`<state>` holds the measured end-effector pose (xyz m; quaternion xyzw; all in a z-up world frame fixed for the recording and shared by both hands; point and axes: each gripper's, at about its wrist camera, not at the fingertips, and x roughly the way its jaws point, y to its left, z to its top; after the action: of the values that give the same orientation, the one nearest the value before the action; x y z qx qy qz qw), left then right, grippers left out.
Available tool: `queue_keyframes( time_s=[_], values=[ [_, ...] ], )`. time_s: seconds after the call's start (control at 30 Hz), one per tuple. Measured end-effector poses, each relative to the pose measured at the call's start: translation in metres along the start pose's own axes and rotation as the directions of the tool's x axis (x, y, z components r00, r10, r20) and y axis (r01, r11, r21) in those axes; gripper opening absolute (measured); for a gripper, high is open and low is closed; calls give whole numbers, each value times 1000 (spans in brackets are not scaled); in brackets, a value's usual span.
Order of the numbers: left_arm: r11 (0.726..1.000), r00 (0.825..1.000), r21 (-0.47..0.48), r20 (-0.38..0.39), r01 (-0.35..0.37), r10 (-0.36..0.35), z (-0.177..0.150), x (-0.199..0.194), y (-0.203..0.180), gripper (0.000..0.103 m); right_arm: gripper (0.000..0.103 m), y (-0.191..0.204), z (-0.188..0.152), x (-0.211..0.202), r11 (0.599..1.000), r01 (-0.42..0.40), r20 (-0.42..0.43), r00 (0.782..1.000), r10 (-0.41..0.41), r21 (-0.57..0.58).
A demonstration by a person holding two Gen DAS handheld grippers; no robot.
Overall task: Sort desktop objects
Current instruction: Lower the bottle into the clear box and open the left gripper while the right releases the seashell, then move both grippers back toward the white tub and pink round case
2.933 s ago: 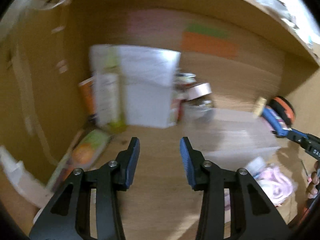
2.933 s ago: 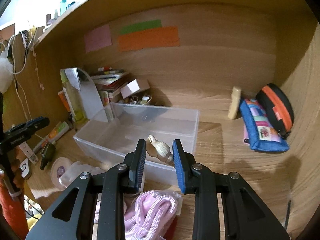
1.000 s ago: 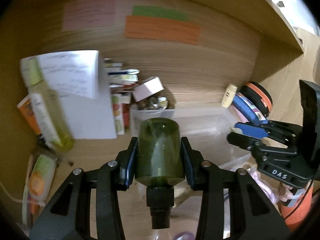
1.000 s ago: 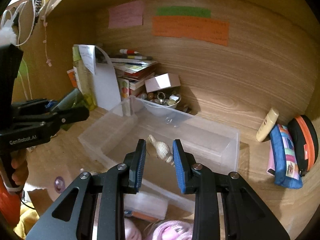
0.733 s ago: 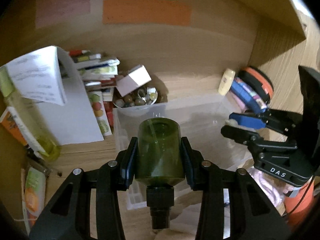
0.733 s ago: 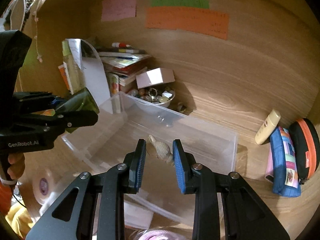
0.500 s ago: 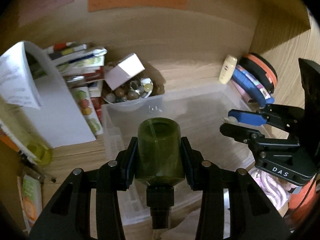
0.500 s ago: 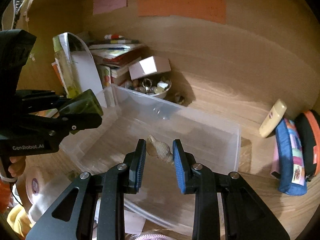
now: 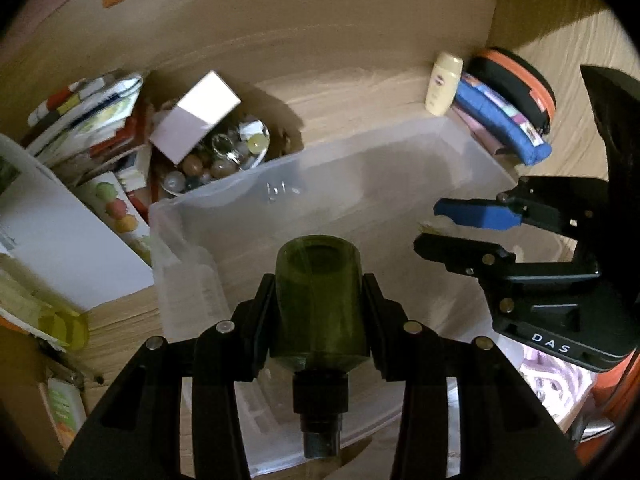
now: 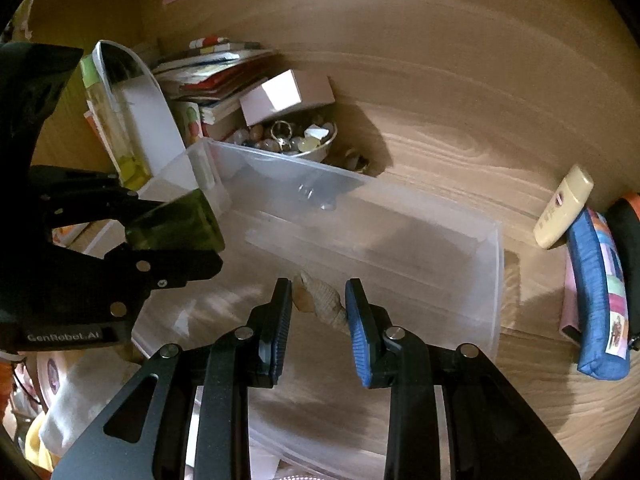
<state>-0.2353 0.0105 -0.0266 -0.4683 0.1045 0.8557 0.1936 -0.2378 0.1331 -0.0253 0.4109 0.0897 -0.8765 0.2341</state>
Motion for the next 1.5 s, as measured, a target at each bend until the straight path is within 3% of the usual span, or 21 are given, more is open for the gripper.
queue_keyframes(
  time_s=[0.27, 0.5, 0.7, 0.77, 1.03, 1.17, 1.3, 1.37, 1.5],
  values=[
    [999, 997, 34, -67, -34, 37, 4, 14, -4, 41, 25, 0, 2, 5, 1000, 0, -30, 1000, 0, -2],
    [998, 996, 30, -65, -53, 55, 4, 15, -3, 41, 25, -1, -1, 3, 1000, -4, -18, 1000, 4, -5],
    [997, 996, 28, -38, -73, 74, 4, 12, -4, 41, 47, -1, 0, -6, 1000, 20, 33, 999, -20, -4],
    [996, 996, 26, -25, -80, 81, 4, 9, -4, 46, 53, -2, 1, -13, 1000, 30, 65, 997, -29, -4],
    [993, 993, -7, 39, -115, 115, 4, -13, 2, 48, 58, -7, 0, -35, 999, 46, 150, 988, -46, 5],
    [987, 982, -18, 104, -157, 158, 0, -36, 3, 62, 65, -7, 0, -51, 998, 58, 193, 979, -60, 17],
    [982, 968, -31, 166, -187, 190, -5, -59, 3, 67, 70, -3, -2, -68, 997, 73, 230, 970, -74, 13],
    [979, 958, -43, 202, -198, 203, -8, -72, 2, 72, 75, -1, -4, -77, 997, 79, 244, 966, -81, 16],
    [970, 929, -78, 281, -228, 241, -21, -101, 0, 80, 77, 8, -13, -95, 995, 101, 270, 958, -100, 11]
  ],
)
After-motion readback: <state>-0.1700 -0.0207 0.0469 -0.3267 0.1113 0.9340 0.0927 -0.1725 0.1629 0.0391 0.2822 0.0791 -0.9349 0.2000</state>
